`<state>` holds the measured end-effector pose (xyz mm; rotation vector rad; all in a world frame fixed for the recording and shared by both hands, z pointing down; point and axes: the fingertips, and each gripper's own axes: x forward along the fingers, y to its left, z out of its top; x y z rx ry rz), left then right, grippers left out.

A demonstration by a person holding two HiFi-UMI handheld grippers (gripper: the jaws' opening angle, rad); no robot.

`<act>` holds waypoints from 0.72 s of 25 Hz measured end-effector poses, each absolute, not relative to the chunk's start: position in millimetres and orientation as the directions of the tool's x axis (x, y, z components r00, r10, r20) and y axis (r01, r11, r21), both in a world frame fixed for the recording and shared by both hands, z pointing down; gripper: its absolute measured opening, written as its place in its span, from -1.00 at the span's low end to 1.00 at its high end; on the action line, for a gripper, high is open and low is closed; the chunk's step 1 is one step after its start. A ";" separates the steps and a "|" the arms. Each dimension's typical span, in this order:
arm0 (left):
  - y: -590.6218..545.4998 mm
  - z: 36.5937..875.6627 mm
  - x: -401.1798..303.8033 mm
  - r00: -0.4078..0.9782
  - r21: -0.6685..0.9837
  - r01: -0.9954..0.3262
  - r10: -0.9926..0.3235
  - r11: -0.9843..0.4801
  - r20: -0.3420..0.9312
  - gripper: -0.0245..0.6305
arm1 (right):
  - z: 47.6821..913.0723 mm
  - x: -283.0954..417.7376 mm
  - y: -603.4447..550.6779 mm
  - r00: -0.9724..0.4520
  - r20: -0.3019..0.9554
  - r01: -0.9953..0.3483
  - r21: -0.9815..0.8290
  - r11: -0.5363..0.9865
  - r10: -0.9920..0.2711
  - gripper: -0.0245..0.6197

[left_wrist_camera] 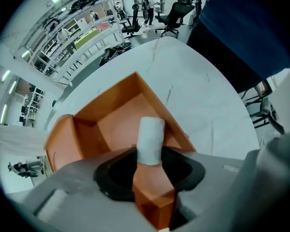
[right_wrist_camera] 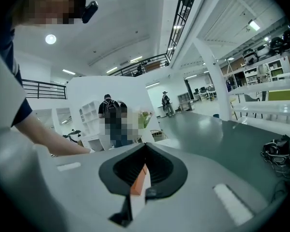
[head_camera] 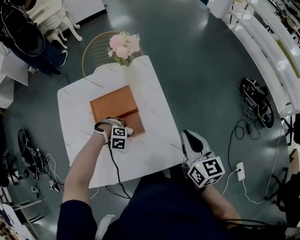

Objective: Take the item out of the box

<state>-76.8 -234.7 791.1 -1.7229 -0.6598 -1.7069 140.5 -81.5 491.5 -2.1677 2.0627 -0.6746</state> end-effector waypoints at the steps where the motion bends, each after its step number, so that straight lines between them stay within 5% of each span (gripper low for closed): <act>1: -235.1 790.5 -77.7 0.044 -0.085 0.722 -0.078 -0.687 0.996 -0.41 | 491.6 140.5 -82.1 -0.002 0.259 -0.932 -0.350 -0.092 -0.966 -0.91; 10: -258.1 760.4 -79.1 0.135 -0.255 0.560 -0.217 -0.788 0.967 -0.41 | 492.3 126.8 -95.9 -0.094 0.266 -0.936 -0.352 -0.006 -0.959 -0.91; 18: -269.6 687.9 -96.1 0.283 -0.433 0.169 -0.377 -0.886 0.882 -0.41 | 483.1 93.8 -123.4 -0.240 0.240 -0.919 -0.368 0.141 -0.940 -0.91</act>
